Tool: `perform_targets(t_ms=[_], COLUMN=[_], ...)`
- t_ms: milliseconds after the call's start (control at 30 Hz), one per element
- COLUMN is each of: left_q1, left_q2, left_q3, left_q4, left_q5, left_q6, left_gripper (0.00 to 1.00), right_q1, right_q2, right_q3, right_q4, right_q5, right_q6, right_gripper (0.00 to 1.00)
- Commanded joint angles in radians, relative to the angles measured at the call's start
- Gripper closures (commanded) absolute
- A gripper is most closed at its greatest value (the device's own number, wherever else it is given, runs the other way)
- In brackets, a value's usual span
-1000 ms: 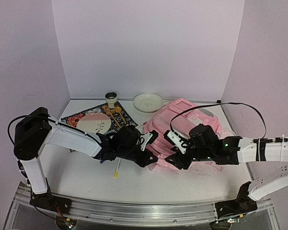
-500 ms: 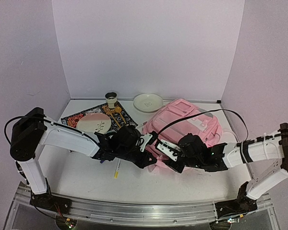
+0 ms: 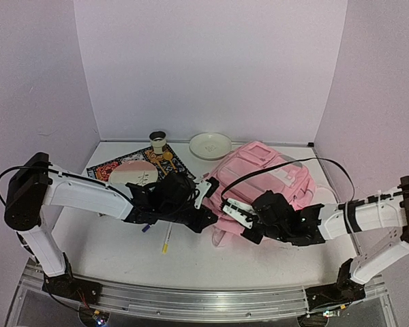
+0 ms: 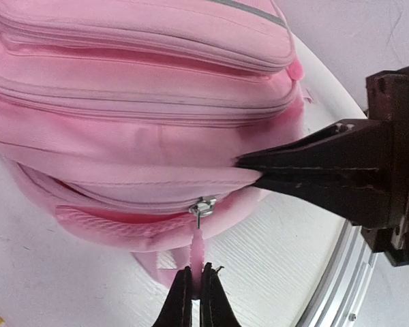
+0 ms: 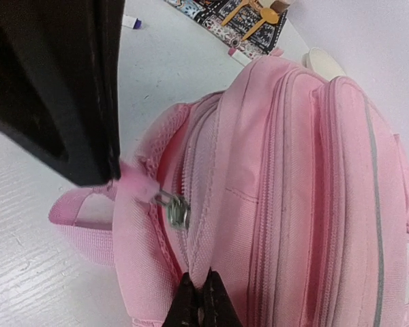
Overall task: Pack the student bag
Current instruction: Hold the largest pocket of the student bag, then zip the largest pocket of the bag in the student bag, then hold the largest pocket of the student bag.
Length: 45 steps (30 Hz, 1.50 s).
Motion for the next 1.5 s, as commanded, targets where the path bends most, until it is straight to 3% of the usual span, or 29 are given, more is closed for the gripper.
perform_targets(t_ms=[0,433,567,700,867,967,1233,1467], left_q1=[0.039,0.187,0.191,0.171,0.122,0.102,0.029,0.015], left_q2=[-0.089,0.027,0.114,0.135,0.1,0.101,0.092,0.069], left_q3=[0.039,0.051,0.102,0.13,0.119,0.132,0.165,0.157], left_q4=[-0.019,-0.03,-0.023,0.029,0.11,0.112,0.113,0.113], left_q5=[-0.161,-0.228,-0.192,-0.022,0.08,0.106,0.122,0.127], left_q6=[0.044,0.048,0.069,0.059,0.029,0.013,0.001,-0.019], left_gripper=[1.0,1.0,1.0,1.0,1.0,1.0,1.0,1.0], right_q1=[-0.007,-0.01,-0.012,-0.012,-0.011,-0.011,-0.01,0.022], right_q2=[-0.152,-0.576,-0.69,-0.74,-0.698,-0.616,-0.302,-0.162], right_q3=[-0.033,-0.189,-0.219,-0.217,-0.165,-0.123,0.025,0.085], right_q4=[-0.113,-0.12,-0.12,-0.123,-0.132,-0.136,-0.17,-0.207], right_q5=[0.123,0.395,0.354,0.212,0.036,-0.056,-0.145,-0.117], right_q6=[0.014,0.027,0.049,0.086,0.12,0.136,0.215,0.257], right_gripper=[1.0,1.0,1.0,0.92,0.66,0.58,0.47,0.39])
